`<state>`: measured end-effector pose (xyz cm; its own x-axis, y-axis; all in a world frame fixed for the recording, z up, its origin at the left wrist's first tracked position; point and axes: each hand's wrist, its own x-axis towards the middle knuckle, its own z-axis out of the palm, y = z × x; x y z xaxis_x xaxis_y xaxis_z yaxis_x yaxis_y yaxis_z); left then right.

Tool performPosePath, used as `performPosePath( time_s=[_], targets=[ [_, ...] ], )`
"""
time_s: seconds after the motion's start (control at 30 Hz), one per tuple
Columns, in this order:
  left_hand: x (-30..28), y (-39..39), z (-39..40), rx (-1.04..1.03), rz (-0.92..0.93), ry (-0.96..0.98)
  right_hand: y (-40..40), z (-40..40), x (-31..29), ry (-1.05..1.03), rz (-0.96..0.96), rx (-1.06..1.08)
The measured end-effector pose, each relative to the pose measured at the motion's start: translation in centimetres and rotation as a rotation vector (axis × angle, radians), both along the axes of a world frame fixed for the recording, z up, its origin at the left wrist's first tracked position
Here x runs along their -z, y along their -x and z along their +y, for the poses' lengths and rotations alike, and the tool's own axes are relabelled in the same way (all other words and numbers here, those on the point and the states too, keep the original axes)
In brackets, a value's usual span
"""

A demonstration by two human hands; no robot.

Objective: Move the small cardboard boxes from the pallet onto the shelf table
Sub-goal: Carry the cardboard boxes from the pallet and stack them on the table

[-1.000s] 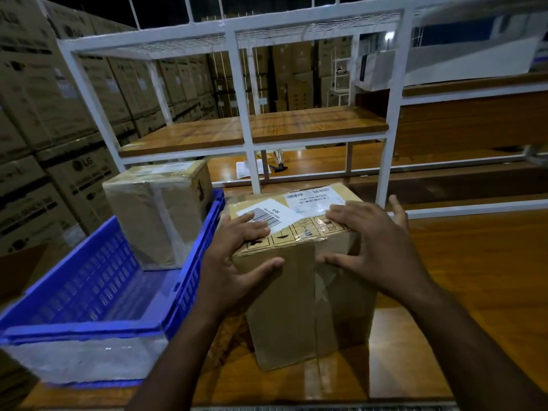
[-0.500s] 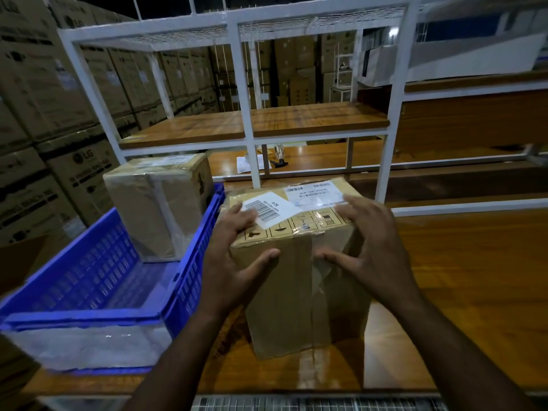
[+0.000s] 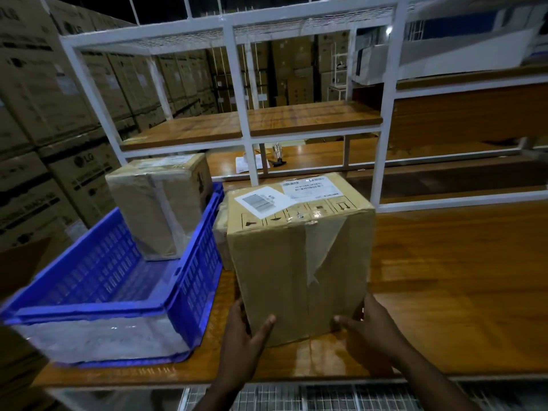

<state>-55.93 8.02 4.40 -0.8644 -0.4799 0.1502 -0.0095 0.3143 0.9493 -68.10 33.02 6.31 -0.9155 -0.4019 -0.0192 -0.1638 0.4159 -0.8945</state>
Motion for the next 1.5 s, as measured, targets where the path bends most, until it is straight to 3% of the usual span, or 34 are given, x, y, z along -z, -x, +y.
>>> performPosePath(
  time_s=[0.2,0.4,0.57,0.83,1.37,1.5],
  targets=[
    [-4.9,0.2,0.3,-0.077,0.160,0.046,-0.6,0.0,-5.3,0.234,0.043,-0.028],
    [-11.5,0.0,0.3,0.043,0.293,-0.004,-0.3,-0.3,-13.9,0.461,0.161,-0.013],
    [-16.4,0.3,0.6,0.074,0.421,0.094,-0.2,0.2,-17.8,0.668,0.138,-0.102],
    [-20.9,0.0,0.0,0.103,0.444,0.108,-0.5,0.7,-21.3,0.605,0.239,-0.107],
    [-20.2,0.0,-0.4,0.096,0.399,0.012,-0.4,-0.3,-22.5,0.421,0.396,0.005],
    [-22.6,-0.5,-1.7,0.179,0.429,-0.114,-0.8,-0.1,-24.1,0.541,0.281,0.001]
  ],
)
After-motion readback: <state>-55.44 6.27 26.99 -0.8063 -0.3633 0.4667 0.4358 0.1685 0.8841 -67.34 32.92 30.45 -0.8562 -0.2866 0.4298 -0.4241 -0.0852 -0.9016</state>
